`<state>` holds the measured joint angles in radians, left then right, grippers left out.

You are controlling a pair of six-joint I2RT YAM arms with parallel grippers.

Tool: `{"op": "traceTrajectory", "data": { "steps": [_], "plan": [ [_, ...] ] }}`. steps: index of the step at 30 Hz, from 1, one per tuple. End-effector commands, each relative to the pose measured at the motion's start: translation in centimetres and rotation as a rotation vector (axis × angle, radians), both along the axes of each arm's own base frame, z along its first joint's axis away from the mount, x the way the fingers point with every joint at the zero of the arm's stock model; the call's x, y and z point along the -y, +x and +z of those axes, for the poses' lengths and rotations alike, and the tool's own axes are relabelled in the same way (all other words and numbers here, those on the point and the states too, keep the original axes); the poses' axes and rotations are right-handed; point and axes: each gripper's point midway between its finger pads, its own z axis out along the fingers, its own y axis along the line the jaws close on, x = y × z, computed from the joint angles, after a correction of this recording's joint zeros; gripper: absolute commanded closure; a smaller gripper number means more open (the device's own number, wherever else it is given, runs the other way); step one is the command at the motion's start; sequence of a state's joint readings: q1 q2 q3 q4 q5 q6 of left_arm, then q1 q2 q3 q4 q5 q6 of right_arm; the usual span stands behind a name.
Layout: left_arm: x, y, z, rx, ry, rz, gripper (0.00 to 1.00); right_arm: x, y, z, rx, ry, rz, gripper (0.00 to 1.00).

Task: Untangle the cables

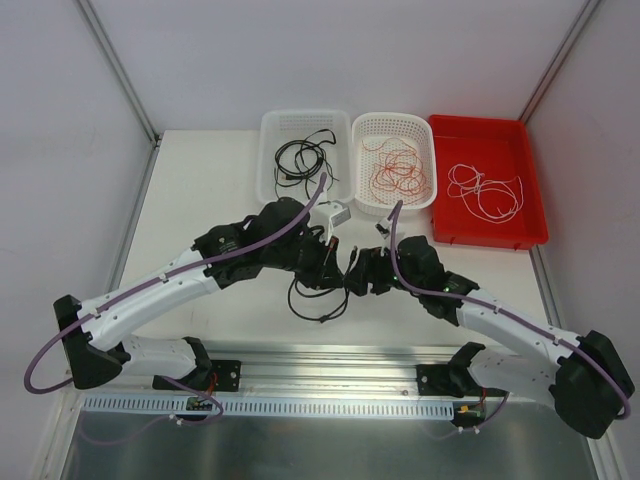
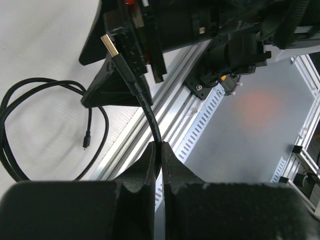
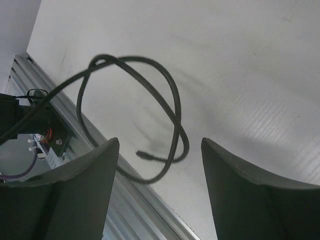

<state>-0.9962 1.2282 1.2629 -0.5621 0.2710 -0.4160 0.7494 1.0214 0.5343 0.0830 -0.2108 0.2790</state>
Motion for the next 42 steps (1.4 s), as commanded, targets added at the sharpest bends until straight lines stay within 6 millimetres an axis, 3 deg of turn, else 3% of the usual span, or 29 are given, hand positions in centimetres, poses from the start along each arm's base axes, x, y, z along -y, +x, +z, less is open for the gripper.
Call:
{"op": "traceTrajectory", "data": {
  "steps": [1,7,11,22,26,29,31,36,39,41,42],
  "plan": [
    [0.9,-1.2,2.5,0.010,-0.096,-0.044,1.00,-2.3,1.3,4.0,0.100,0.098,0.063,0.30],
    [1.0,-1.5,3.0,0.017,-0.108,-0.051,1.00,-3.3,2.3,2.7,0.082,0.064,0.077,0.35],
    [0.8,-1.6,3.3,0.027,-0.117,-0.046,1.00,-3.4,2.6,1.8,0.073,0.044,0.079,0.51],
    [0.4,-2.0,4.0,0.039,-0.140,-0.052,1.00,-3.3,2.4,0.5,0.047,0.026,0.081,0.66],
    [-0.4,-2.1,4.3,0.067,-0.149,-0.039,1.00,-2.8,2.5,-0.1,0.033,0.021,0.066,0.77],
    [-1.6,-1.9,3.6,0.091,-0.136,-0.005,1.00,-2.1,2.3,0.0,0.025,0.038,0.070,0.87],
    [-2.5,-1.6,2.0,0.094,-0.102,0.030,1.00,-1.2,2.7,-0.1,0.013,0.049,0.049,0.90],
    [-5.5,-1.0,0.2,0.136,-0.074,0.141,1.00,0.9,2.9,-0.4,-0.030,0.091,0.035,0.91],
    [-6.7,0.2,1.0,0.190,-0.084,0.218,1.00,1.3,2.7,-0.5,-0.050,0.105,0.044,0.90],
    [-7.0,1.2,1.5,0.225,-0.076,0.263,1.00,1.1,2.6,0.0,-0.057,0.115,0.055,0.85],
    [-6.9,1.6,2.7,0.251,-0.089,0.267,1.00,1.0,2.5,0.4,-0.060,0.125,0.064,0.80]
  ]
}}
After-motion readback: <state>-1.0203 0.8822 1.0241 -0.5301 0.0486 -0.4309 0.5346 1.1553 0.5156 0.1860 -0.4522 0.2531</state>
